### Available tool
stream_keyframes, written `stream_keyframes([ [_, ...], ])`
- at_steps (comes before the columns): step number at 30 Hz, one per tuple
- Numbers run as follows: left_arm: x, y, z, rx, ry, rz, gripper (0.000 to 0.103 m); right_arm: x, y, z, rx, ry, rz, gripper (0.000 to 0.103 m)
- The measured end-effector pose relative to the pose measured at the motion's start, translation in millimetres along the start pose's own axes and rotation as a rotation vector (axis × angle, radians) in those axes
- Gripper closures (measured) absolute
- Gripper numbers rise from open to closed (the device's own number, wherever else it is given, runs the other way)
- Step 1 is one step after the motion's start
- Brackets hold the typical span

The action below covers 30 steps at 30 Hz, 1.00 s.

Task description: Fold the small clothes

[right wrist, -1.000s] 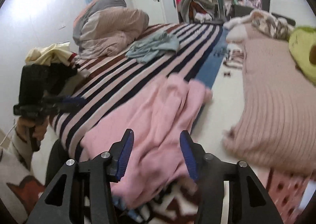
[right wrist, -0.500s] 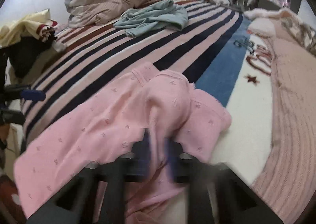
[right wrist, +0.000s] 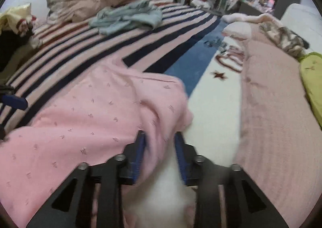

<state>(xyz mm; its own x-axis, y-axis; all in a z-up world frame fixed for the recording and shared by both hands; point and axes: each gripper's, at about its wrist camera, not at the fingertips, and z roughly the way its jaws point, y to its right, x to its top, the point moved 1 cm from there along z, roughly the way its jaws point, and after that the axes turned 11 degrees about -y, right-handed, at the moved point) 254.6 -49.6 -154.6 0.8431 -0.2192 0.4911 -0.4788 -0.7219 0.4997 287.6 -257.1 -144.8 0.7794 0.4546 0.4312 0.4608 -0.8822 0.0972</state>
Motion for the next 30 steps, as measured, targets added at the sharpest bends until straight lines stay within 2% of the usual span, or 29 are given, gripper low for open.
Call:
stream_keyframes([
  [3,2,-3,-4,-0.02,0.001,-0.01,0.035,-14,11,-34,0.117,0.06,0.072,0.052],
  [6,7,-14,1,-0.074,-0.004,-0.07,0.035,-28,18,-45,0.257,0.049,0.132,0.046],
  [10,10,-29,19,-0.152,-0.039,-0.153,0.035,-50,21,-25,0.435,-0.038,0.22,0.041],
  [12,12,-36,31,-0.183,-0.066,-0.192,0.035,-62,20,-10,0.503,-0.08,0.266,0.033],
  [14,12,-39,42,-0.195,-0.094,-0.211,0.035,-71,16,6,0.588,-0.123,0.308,0.031],
  [19,13,-38,58,-0.252,-0.131,-0.219,0.035,-75,11,24,0.706,-0.126,0.378,0.03],
  [21,15,-35,64,-0.288,-0.149,-0.223,0.037,-73,6,27,0.753,-0.122,0.366,0.032],
  [23,15,-34,69,-0.308,-0.163,-0.227,0.044,-69,2,32,0.811,-0.138,0.362,0.036],
  [25,15,-32,75,-0.319,-0.179,-0.232,0.063,-64,-4,39,0.849,-0.153,0.356,0.043],
  [28,15,-26,77,-0.314,-0.18,-0.214,0.077,-59,-11,43,0.884,-0.155,0.345,0.061],
  [30,17,-23,71,-0.299,-0.164,-0.204,0.082,-57,-13,41,0.895,-0.139,0.343,0.072],
])
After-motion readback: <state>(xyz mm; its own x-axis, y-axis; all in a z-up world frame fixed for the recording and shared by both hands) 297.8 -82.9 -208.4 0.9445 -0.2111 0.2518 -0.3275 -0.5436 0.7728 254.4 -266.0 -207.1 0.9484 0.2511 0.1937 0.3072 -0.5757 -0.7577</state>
